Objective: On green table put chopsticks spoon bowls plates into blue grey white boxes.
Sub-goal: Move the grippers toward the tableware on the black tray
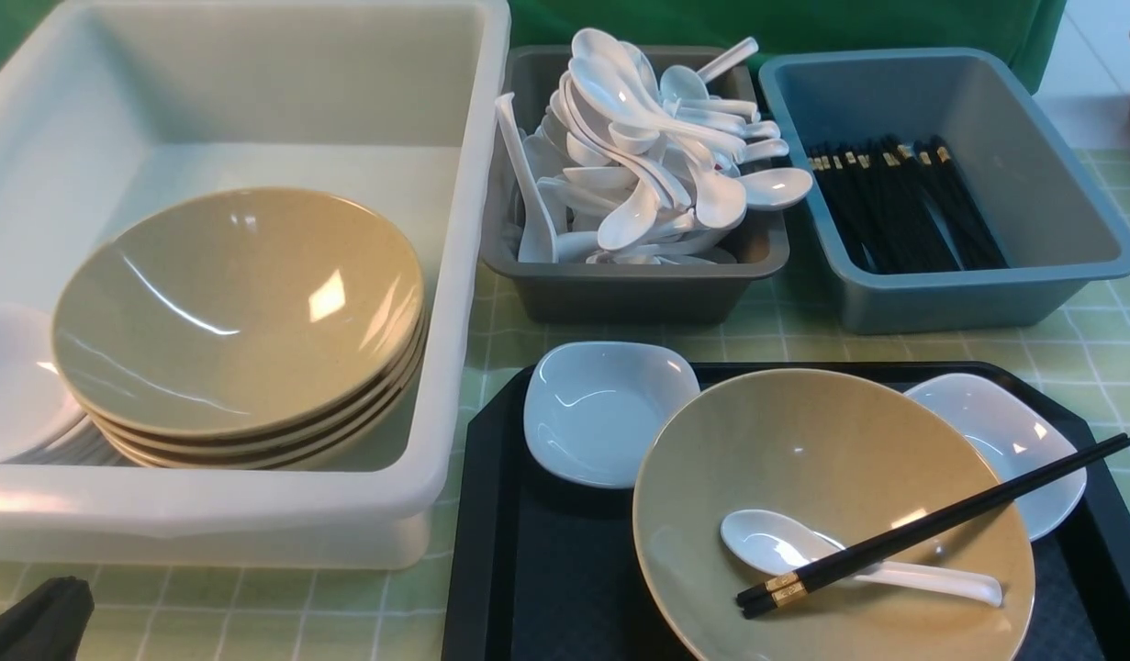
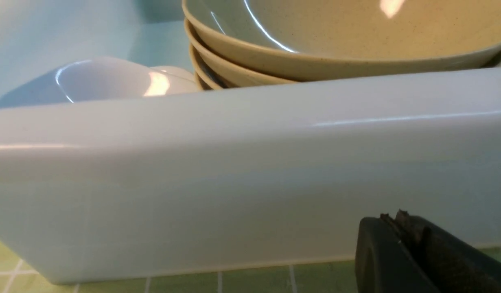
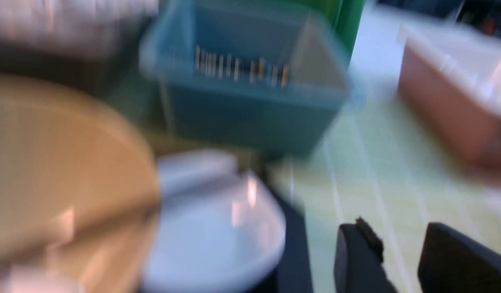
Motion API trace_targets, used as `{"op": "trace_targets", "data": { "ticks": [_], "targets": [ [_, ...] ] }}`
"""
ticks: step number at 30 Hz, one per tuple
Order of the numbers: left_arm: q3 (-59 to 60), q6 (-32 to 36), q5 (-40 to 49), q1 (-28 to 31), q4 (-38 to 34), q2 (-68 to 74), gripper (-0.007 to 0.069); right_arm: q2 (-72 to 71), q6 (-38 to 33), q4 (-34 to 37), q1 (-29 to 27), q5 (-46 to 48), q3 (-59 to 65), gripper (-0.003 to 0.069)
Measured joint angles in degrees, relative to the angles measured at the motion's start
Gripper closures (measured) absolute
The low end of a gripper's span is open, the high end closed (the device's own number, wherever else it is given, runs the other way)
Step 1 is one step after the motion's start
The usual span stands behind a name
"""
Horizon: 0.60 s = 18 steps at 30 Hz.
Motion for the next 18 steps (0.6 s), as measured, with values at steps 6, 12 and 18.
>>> {"op": "trace_targets", "data": {
  "ticks": [6,12,18],
  "targets": [
    [0.1,-5.5,-19.5,0.0,-3.3,0.0,0.0627,0.0,8.8,0.1,0.0,-16.1,0.0,0.0423],
    [0.1,-16.3,-48.0,0.0,-10.7,0.0,0.0627,0.0,14.8,0.1,0.0,-29.9,-0.3,0.0423],
    [-8.5,-18.6,-51.5,0.0,-16.9,1.1,0.0627,3.9,18.0,0.1,0.0,-25.6,-14.4,0.0423]
  ]
}}
